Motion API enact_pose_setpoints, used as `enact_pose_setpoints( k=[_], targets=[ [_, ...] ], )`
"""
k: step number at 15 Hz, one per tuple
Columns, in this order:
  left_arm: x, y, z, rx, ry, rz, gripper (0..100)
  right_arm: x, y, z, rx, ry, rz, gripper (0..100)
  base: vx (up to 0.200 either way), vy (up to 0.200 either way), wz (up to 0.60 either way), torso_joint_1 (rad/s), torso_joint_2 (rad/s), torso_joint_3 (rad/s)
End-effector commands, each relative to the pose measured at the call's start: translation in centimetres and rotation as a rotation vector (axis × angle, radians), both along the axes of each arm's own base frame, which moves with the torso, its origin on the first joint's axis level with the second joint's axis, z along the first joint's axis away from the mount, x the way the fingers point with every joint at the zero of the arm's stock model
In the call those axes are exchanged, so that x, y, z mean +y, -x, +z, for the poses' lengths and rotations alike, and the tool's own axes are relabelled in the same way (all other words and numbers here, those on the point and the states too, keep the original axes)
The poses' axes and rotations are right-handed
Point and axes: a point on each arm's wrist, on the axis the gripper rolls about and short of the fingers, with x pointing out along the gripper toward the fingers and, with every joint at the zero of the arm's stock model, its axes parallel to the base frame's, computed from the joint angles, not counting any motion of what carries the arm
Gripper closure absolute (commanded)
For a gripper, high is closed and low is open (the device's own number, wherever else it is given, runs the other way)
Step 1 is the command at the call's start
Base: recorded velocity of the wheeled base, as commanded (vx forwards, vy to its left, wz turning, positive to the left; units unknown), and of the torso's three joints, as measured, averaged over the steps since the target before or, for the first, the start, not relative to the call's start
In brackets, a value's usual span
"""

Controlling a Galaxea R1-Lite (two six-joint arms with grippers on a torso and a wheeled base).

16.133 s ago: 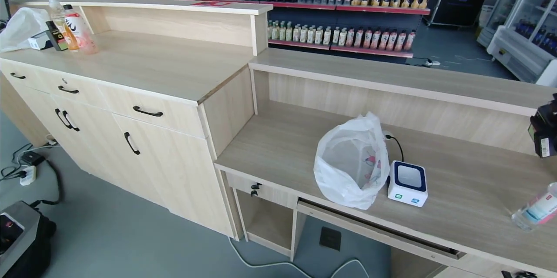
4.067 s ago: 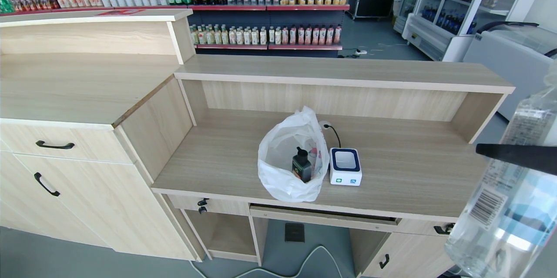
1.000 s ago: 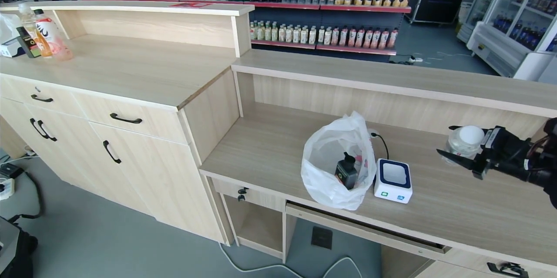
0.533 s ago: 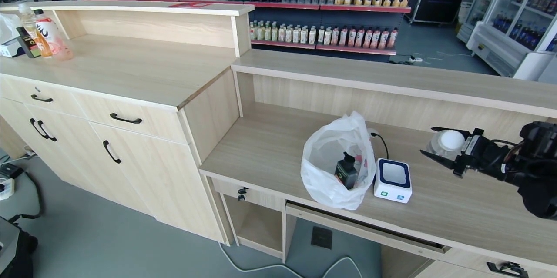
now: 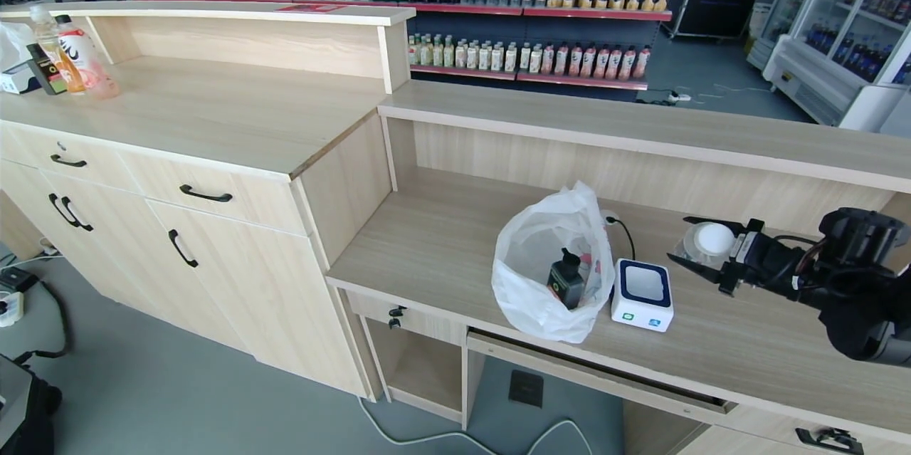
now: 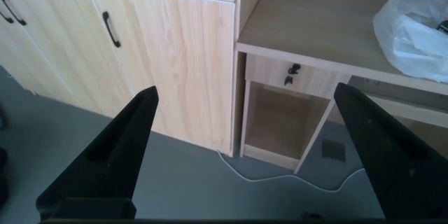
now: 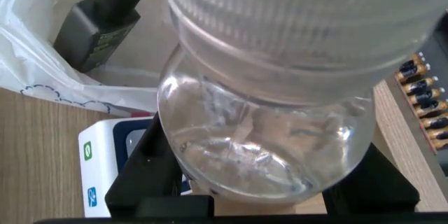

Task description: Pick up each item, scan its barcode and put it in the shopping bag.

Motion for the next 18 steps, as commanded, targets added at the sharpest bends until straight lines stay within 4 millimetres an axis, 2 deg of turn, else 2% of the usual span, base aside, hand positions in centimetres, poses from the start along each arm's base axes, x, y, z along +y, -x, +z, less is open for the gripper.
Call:
enact_pose_setpoints(
  k=[1,12,18],
  targets=[
    [0.0,0.0,0.0,0.0,0.0,0.002,0,-0.2,-0.3,-0.7,0.009,-0.001,-0.006,100,0.0,0.0,0.0,0.0,0.0,0.0],
    [0.0,0.0,0.0,0.0,0.0,0.002,0,-0.9,-1.6,-1.7,0.015,-0.009,-0.013,100,0.0,0.0,0.0,0.0,0.0,0.0],
    [0.0,0.0,0.0,0.0,0.0,0.002,0,-0.5,-2.4,-2.6,0.047,-0.038,0.003,100,0.0,0.0,0.0,0.0,0.0,0.0]
  ],
)
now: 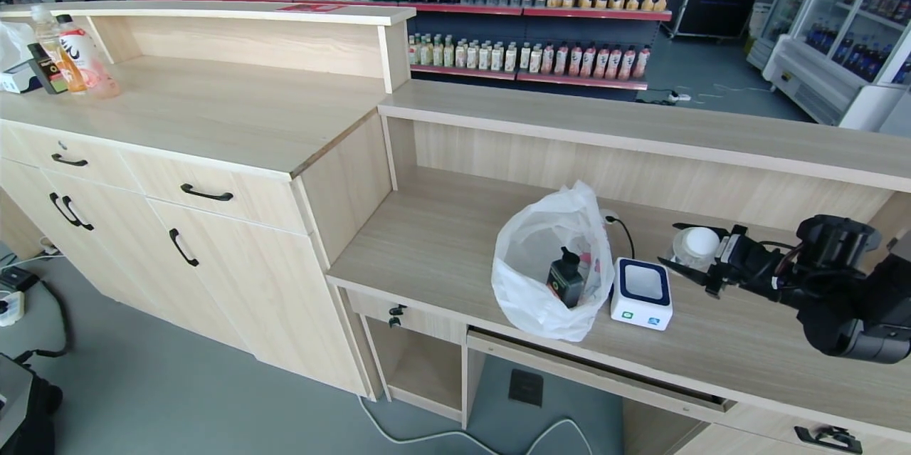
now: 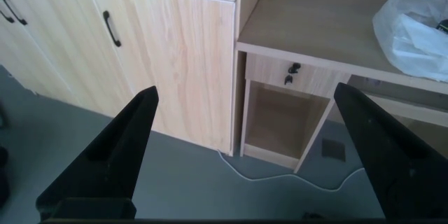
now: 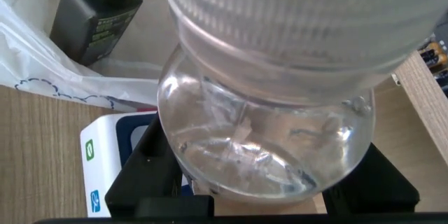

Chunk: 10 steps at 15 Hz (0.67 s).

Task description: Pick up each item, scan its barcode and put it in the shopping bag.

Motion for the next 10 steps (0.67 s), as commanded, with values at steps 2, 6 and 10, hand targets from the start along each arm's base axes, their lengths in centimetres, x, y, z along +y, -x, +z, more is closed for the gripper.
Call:
enact_pose_setpoints(
  k=[2,6,10],
  targets=[
    [0.0,0.0,0.0,0.0,0.0,0.001,0,0.1,-0.4,0.0,-0.009,0.001,0.004,100,0.0,0.0,0.0,0.0,0.0,0.0],
    [0.0,0.0,0.0,0.0,0.0,0.001,0,0.2,-1.5,0.0,-0.019,-0.014,0.012,100,0.0,0.0,0.0,0.0,0.0,0.0],
    [0.0,0.0,0.0,0.0,0.0,0.001,0,0.7,-2.3,-0.6,-0.01,-0.034,0.026,100,0.0,0.0,0.0,0.0,0.0,0.0]
  ],
)
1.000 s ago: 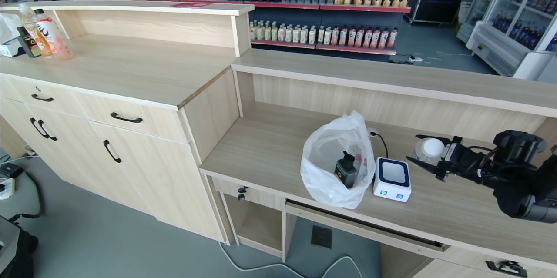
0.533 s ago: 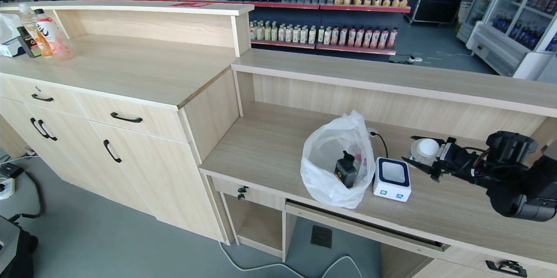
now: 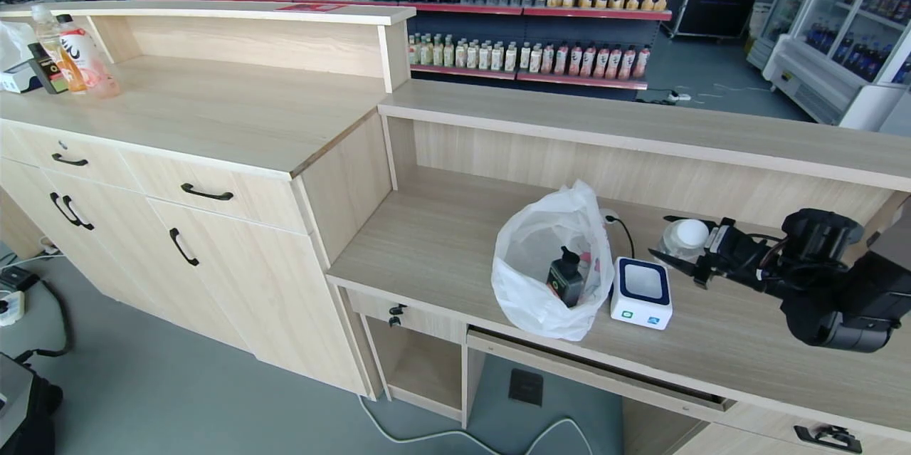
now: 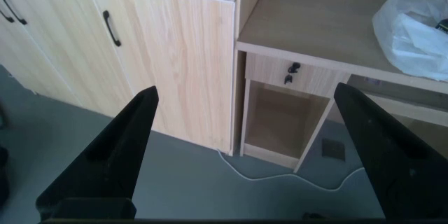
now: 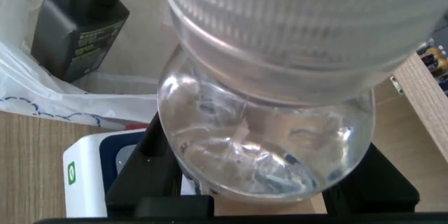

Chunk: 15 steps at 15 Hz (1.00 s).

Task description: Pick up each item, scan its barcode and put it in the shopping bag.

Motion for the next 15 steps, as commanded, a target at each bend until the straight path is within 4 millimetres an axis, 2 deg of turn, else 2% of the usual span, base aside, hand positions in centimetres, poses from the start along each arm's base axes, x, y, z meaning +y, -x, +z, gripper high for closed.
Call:
enact_pose_setpoints(
  k=[1,5,15],
  targets=[
    [0.0,0.0,0.0,0.0,0.0,0.0,0,0.6,-0.6,-0.6,0.001,-0.008,0.016,100,0.0,0.0,0.0,0.0,0.0,0.0],
    [0.0,0.0,0.0,0.0,0.0,0.0,0,1.8,-1.3,-1.1,-0.016,-0.02,0.044,100,0.0,0.0,0.0,0.0,0.0,0.0],
    [0.0,0.0,0.0,0.0,0.0,0.0,0,1.6,-1.8,-1.6,-0.026,-0.019,0.04,100,0.0,0.0,0.0,0.0,0.0,0.0]
  ],
)
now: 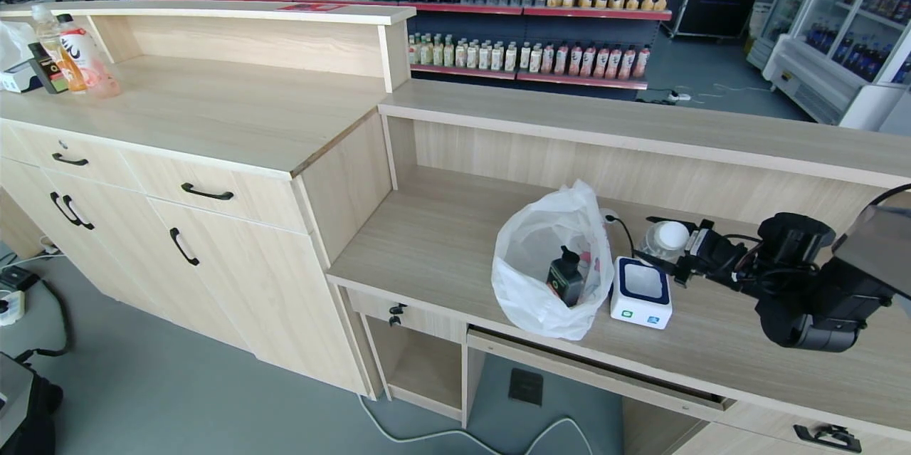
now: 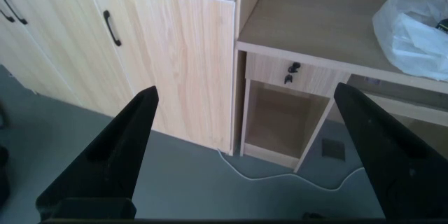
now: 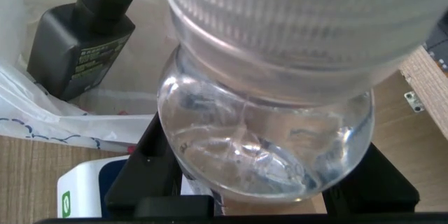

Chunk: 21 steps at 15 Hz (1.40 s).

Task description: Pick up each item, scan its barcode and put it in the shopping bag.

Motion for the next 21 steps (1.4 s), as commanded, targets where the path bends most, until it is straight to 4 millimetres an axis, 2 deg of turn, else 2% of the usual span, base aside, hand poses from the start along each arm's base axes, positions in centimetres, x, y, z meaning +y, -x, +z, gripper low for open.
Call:
enact_pose_setpoints(
  k=[1,15,17,18,19,20,21],
  targets=[
    [0.0,0.0,0.0,0.0,0.0,0.001,0,0.0,-0.2,-0.3,0.001,0.0,0.001,100,0.0,0.0,0.0,0.0,0.0,0.0],
    [0.0,0.0,0.0,0.0,0.0,-0.001,0,-0.4,-0.5,0.3,-0.014,-0.007,-0.007,100,0.0,0.0,0.0,0.0,0.0,0.0],
    [0.0,0.0,0.0,0.0,0.0,0.001,0,-1.7,0.3,3.1,-0.02,-0.049,-0.042,100,0.0,0.0,0.0,0.0,0.0,0.0],
    [0.0,0.0,0.0,0.0,0.0,-0.001,0,-2.8,1.4,4.5,-0.007,-0.081,-0.075,100,0.0,0.0,0.0,0.0,0.0,0.0],
    [0.0,0.0,0.0,0.0,0.0,-0.001,0,-3.7,3.2,6.2,0.031,-0.144,-0.136,100,0.0,0.0,0.0,0.0,0.0,0.0],
    [0.0,0.0,0.0,0.0,0.0,-0.001,0,-4.1,4.3,7.1,0.061,-0.194,-0.192,100,0.0,0.0,0.0,0.0,0.0,0.0],
    [0.0,0.0,0.0,0.0,0.0,-0.001,0,-4.9,6.9,9.5,0.105,-0.334,-0.331,100,0.0,0.0,0.0,0.0,0.0,0.0]
  ],
)
